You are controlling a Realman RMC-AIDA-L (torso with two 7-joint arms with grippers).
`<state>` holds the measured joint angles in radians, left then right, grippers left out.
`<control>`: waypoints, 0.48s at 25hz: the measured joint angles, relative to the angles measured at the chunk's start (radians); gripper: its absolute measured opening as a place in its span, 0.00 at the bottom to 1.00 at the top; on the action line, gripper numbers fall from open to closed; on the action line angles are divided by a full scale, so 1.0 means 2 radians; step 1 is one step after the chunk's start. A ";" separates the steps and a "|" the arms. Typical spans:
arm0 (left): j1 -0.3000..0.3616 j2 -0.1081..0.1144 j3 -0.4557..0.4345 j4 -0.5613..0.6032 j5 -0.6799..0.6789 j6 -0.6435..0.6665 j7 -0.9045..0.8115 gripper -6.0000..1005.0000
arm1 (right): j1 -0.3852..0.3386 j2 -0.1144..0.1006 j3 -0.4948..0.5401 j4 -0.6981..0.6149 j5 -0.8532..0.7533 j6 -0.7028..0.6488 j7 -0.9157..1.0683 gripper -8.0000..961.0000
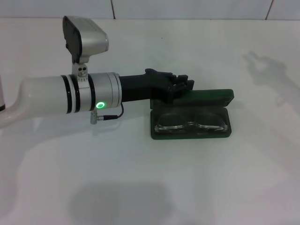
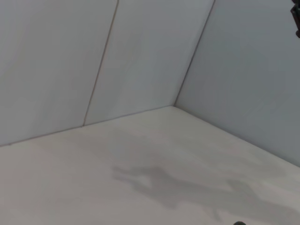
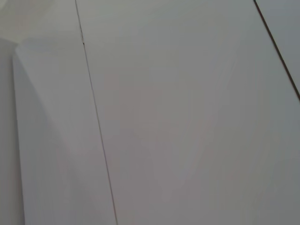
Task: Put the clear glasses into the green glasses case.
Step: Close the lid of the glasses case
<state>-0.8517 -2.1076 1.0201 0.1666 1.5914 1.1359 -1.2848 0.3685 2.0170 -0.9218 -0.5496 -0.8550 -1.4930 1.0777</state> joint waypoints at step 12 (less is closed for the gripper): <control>-0.001 0.000 0.028 -0.002 -0.001 -0.001 -0.011 0.22 | 0.014 0.000 -0.004 0.016 -0.001 0.000 -0.004 0.17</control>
<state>-0.8541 -2.1075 1.0762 0.1622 1.5895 1.1338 -1.3072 0.3974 2.0170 -0.9290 -0.5184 -0.8576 -1.4923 1.0692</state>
